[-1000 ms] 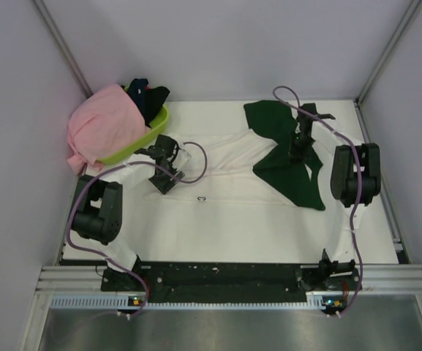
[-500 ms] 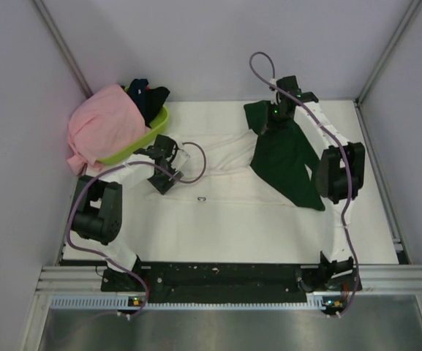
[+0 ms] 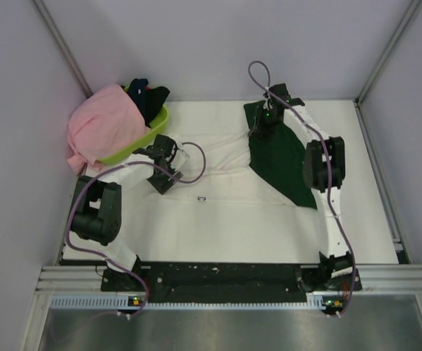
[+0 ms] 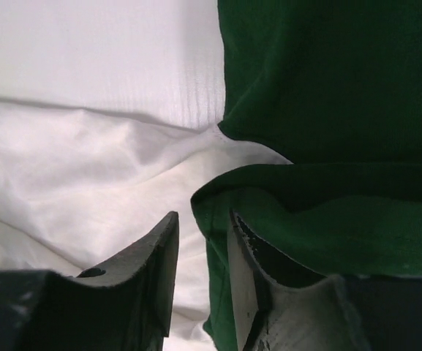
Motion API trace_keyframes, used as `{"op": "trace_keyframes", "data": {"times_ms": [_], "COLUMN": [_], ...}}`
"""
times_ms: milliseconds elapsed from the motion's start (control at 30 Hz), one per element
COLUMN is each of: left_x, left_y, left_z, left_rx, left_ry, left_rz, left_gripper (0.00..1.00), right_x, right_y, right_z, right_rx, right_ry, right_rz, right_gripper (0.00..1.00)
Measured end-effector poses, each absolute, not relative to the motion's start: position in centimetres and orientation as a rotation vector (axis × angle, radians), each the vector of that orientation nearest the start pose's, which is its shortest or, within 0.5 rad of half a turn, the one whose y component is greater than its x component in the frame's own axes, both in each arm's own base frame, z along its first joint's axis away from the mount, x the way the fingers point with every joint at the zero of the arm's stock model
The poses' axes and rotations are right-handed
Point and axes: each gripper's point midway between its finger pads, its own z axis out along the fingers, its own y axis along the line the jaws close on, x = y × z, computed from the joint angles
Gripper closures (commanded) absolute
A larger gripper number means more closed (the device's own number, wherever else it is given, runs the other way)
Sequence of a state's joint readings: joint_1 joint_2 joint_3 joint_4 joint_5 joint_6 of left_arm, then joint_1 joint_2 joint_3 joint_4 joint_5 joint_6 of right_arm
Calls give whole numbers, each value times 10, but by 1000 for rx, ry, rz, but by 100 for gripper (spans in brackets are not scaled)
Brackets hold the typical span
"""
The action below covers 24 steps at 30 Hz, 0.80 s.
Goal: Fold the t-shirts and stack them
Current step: Fold the flattened tshirt in 1/3 of the way
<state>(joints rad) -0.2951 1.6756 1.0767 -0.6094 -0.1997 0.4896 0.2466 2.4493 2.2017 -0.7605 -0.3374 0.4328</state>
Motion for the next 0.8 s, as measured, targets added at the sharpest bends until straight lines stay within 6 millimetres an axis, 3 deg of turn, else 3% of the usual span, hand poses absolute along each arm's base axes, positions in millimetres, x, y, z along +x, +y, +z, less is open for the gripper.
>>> {"op": "trace_keyframes", "data": {"times_ms": [167,267,367,433,500,567,633,700,800], "left_x": [331,326,323,319,310,294,276,262,266], "left_y": [-47,-49,-48,-42,-34,-28,-23,-19,-20], "left_z": [52,65,88,99,101,89,71,56,51], "left_rx": [1060,1107,1151,1184,1229,1298,1370,1418,1419], "left_ry": [2586,2553,2500,2468,2457,2477,2510,2541,2516], "left_rz": [301,260,217,214,225,223,211,197,204], "left_gripper": [27,31,34,34,33,33,32,31,31], "right_x": [533,524,479,438,402,370,340,311,277], "right_y": [219,210,173,139,101,56,15,-17,-25], "right_z": [68,72,89,116,146,164,160,135,92], "right_rx": [92,56,49,67,132,257,405,546,643], "right_ry": [2622,2620,2649,2638,2580,2520,2496,2532,2657], "right_rz": [746,691,499,359,285,231,176,110,90], "right_gripper": [49,39,37,38,39,41,41,42,43]}}
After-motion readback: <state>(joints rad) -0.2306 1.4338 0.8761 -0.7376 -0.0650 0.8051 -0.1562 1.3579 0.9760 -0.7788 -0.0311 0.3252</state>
